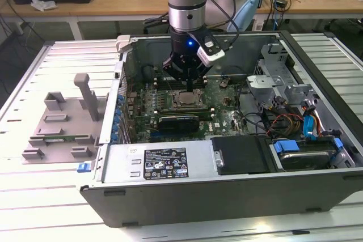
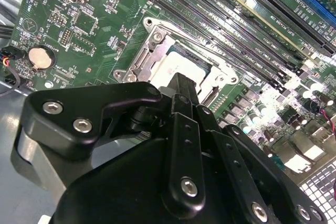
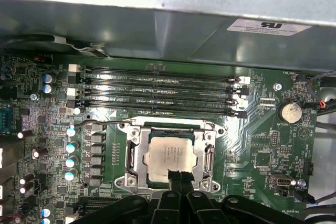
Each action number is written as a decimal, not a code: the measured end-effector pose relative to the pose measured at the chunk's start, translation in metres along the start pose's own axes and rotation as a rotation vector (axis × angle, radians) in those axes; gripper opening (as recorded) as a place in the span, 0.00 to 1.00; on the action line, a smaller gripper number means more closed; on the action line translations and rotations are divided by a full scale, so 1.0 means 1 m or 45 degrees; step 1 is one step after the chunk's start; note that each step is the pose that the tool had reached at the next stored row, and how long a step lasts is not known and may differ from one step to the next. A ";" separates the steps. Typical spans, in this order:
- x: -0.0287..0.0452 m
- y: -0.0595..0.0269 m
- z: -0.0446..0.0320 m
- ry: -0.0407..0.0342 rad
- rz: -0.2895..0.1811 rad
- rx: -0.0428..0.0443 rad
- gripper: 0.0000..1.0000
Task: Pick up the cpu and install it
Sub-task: 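Install the first cpu locking lever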
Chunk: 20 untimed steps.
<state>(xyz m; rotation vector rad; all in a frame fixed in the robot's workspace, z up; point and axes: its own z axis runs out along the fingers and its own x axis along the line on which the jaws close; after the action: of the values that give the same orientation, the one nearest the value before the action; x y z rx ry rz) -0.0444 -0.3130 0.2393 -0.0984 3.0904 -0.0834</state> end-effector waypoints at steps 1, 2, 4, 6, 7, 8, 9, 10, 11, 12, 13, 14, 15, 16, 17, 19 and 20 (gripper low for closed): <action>0.0000 0.0000 0.0000 0.0000 0.000 0.000 0.11; 0.0000 0.0000 0.0000 0.0001 0.000 0.000 0.11; 0.0000 0.0000 0.0000 0.0001 0.000 0.000 0.11; 0.0000 0.0000 0.0000 0.0001 0.000 0.000 0.11; 0.0000 0.0000 0.0000 0.0002 0.000 0.000 0.11; 0.0001 0.0000 0.0000 0.0001 0.000 0.000 0.11; 0.0005 0.0001 0.0000 0.0001 0.000 0.000 0.11; 0.0019 0.0004 0.0000 0.0001 0.000 0.000 0.11; 0.0039 0.0009 -0.0002 0.0001 0.000 0.000 0.11; 0.0077 0.0018 -0.0004 0.0001 0.000 0.000 0.11; 0.0109 0.0025 -0.0006 0.0001 0.000 0.000 0.11; 0.0130 0.0029 -0.0007 0.0002 0.000 0.000 0.11; 0.0146 0.0032 -0.0008 0.0002 0.000 0.000 0.11; 0.0188 0.0040 -0.0011 0.0002 0.000 0.000 0.11; 0.0216 0.0045 -0.0012 0.0002 0.000 0.000 0.11; 0.0279 0.0052 -0.0016 0.0001 0.000 0.000 0.11; 0.0332 0.0059 -0.0018 0.0001 0.000 0.000 0.11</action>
<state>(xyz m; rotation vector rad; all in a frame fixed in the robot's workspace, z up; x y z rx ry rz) -0.0779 -0.3092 0.2392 -0.0979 3.0905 -0.0833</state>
